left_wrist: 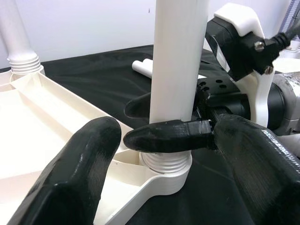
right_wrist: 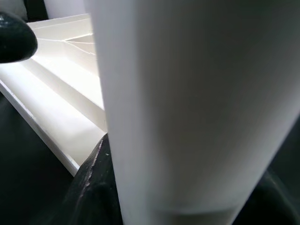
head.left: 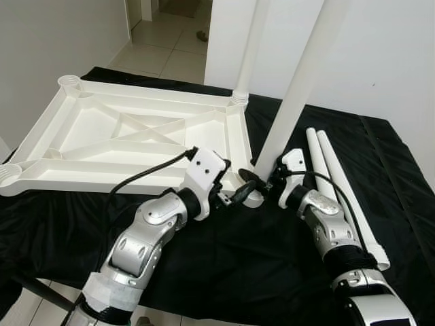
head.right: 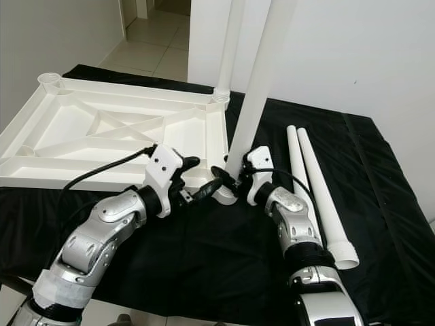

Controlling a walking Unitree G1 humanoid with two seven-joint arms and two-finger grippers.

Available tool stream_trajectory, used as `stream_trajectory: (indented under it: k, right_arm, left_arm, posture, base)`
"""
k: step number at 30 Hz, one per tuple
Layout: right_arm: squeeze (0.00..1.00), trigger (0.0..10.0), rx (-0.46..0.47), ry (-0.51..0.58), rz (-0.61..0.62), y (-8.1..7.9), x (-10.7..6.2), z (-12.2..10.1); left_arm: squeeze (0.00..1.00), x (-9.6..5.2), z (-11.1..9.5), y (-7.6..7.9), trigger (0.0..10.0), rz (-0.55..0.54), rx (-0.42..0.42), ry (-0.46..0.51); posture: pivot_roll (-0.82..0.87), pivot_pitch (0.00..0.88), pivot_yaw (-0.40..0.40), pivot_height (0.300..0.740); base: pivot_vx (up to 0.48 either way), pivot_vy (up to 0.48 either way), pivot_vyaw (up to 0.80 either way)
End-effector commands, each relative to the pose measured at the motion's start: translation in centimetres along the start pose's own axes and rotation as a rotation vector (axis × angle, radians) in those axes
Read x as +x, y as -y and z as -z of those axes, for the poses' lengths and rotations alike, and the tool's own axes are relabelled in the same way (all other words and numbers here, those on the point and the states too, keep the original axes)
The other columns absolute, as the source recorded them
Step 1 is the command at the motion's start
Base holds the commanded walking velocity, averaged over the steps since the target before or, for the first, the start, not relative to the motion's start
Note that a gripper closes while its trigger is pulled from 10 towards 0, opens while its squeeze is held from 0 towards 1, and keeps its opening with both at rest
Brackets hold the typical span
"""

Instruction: Building children table

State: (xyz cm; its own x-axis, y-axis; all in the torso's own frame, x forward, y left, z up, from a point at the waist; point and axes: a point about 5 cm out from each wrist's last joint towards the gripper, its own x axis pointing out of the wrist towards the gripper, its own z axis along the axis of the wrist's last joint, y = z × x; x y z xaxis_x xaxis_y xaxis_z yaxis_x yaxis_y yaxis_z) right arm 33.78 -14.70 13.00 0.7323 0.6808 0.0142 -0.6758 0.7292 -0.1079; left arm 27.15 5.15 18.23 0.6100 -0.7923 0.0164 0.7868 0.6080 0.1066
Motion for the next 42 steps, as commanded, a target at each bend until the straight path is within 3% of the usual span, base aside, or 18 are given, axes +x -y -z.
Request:
stream_trajectory:
  k: [1, 2, 7, 10, 12, 15, 17, 18, 19, 20, 22, 27, 29, 30, 31, 32, 37, 42]
  right_arm:
    - [0.00, 0.0, 0.004, -0.071, 0.041, -0.1, -0.2, 1.3]
    - [0.00, 0.0, 0.025, -0.086, 0.103, -0.3, -0.2, 1.5]
    - [0.00, 0.0, 0.029, -0.085, 0.140, -0.4, -0.2, 1.6]
    - [0.00, 0.0, 0.054, -0.060, 0.193, -1.4, 0.0, 1.4]
    - [0.00, 0.0, 0.094, -0.043, 0.350, -2.6, 0.1, 1.0]
    - [0.00, 0.0, 0.103, -0.046, 0.392, -2.6, 0.1, 1.0]
    - [0.00, 0.0, 0.096, -0.034, 0.521, -2.9, 0.1, 0.7]
    - [0.00, 0.0, 0.096, -0.034, 0.521, -2.9, 0.1, 0.7]
    - [0.00, 0.0, 0.087, -0.064, 0.655, -3.0, 0.1, 0.8]
    - [0.00, 0.0, 0.117, -0.068, 0.705, -3.1, 0.1, 1.0]
    - [0.00, 0.0, 0.141, -0.071, 0.733, -3.2, 0.0, 1.1]
    - [0.00, 0.0, 0.105, -0.076, 0.701, -3.6, 0.1, 0.5]
    - [0.00, 0.0, 0.155, -0.072, 0.689, -4.0, 0.1, 0.5]
    - [0.00, 10.0, 0.146, -0.076, 0.683, -4.1, 0.1, 0.5]
    - [0.00, 10.0, 0.141, -0.072, 0.677, -4.2, 0.2, 0.4]
    - [1.00, 10.0, 0.123, -0.069, 0.679, -4.3, 0.2, 0.3]
    - [1.00, 10.0, 0.107, -0.064, 0.696, -3.7, 0.0, 0.2]
    - [1.00, 10.0, 0.161, -0.063, 0.606, -2.8, -0.3, 0.3]
  left_arm:
    - [0.00, 0.2, -0.3, 0.2, 10.0, -0.003, 0.011, 0.009]
    - [0.00, 0.2, -0.2, 0.2, 10.0, -0.005, 0.009, 0.009]
    - [0.00, 0.2, -0.2, 0.3, 10.0, -0.006, 0.006, 0.009]
    - [0.00, 0.1, -0.2, 0.3, 10.0, -0.006, 0.005, 0.009]
    - [0.00, 0.1, -0.1, 0.4, 10.0, -0.002, 0.001, 0.006]
    - [0.00, 0.2, -0.1, 0.4, 10.0, -0.001, 0.000, 0.006]
    - [0.00, 0.2, -0.1, 0.4, 10.0, -0.003, -0.001, 0.006]
    - [0.00, 0.2, -0.1, 0.4, 10.0, -0.003, -0.001, 0.006]
    - [0.00, 0.4, -0.2, 0.2, 10.0, -0.011, -0.004, 0.011]
    - [0.00, 0.4, -0.3, 0.2, 10.0, -0.014, -0.005, 0.014]
    - [0.00, 0.5, -0.3, 0.2, 10.0, -0.015, -0.006, 0.017]
    - [0.00, 0.5, -0.4, 0.2, 10.0, -0.014, -0.007, 0.020]
    - [0.00, 0.5, -0.4, 0.3, 10.0, -0.013, -0.006, 0.019]
    - [0.00, 0.5, -0.4, 0.3, 10.0, -0.013, -0.006, 0.019]
    - [0.00, 0.5, -0.4, 0.2, 10.0, -0.014, -0.007, 0.019]
    - [0.00, 0.5, -0.4, 0.2, 10.0, -0.016, -0.007, 0.019]
    - [0.00, 0.4, -0.3, 0.2, 10.0, -0.021, -0.009, 0.017]
    - [0.00, 0.3, -0.3, 0.2, 10.0, -0.025, -0.009, 0.018]
  posture:
    - [0.17, 0.026, -0.105, 0.740]
    - [0.16, 0.028, -0.107, 0.740]
    - [0.16, 0.028, -0.107, 0.740]
    - [0.16, 0.033, -0.105, 0.740]
    - [0.16, 0.038, -0.103, 0.740]
    - [0.16, 0.038, -0.103, 0.740]
    - [0.15, 0.038, -0.103, 0.740]
    - [0.15, 0.038, -0.103, 0.740]
    - [0.15, 0.038, -0.103, 0.740]
    - [0.16, 0.037, -0.103, 0.740]
    - [0.16, 0.037, -0.103, 0.740]
    - [0.15, 0.039, -0.099, 0.740]
    - [0.15, 0.040, -0.101, 0.740]
    - [0.16, 0.041, -0.102, 0.740]
    - [0.16, 0.041, -0.102, 0.740]
    - [0.16, 0.042, -0.104, 0.740]
    - [0.16, 0.043, -0.108, 0.740]
    - [0.16, 0.047, -0.108, 0.740]
  base:
    - [0.000, 0.000, 0.00]
    - [0.000, 0.000, 0.00]
    - [0.000, 0.000, 0.00]
    - [0.000, 0.000, 0.00]
    - [0.000, 0.000, 0.00]
    - [0.000, 0.000, 0.00]
    - [0.000, 0.000, 0.00]
    - [0.000, 0.000, 0.00]
    - [0.000, 0.000, 0.00]
    - [0.000, 0.000, 0.00]
    - [0.000, 0.000, 0.00]
    - [0.000, 0.000, 0.00]
    - [0.000, 0.000, 0.00]
    - [0.000, 0.000, 0.00]
    - [0.000, 0.000, 0.00]
    - [0.000, 0.000, 0.00]
    - [0.000, 0.000, 0.00]
    - [0.000, 0.000, 0.00]
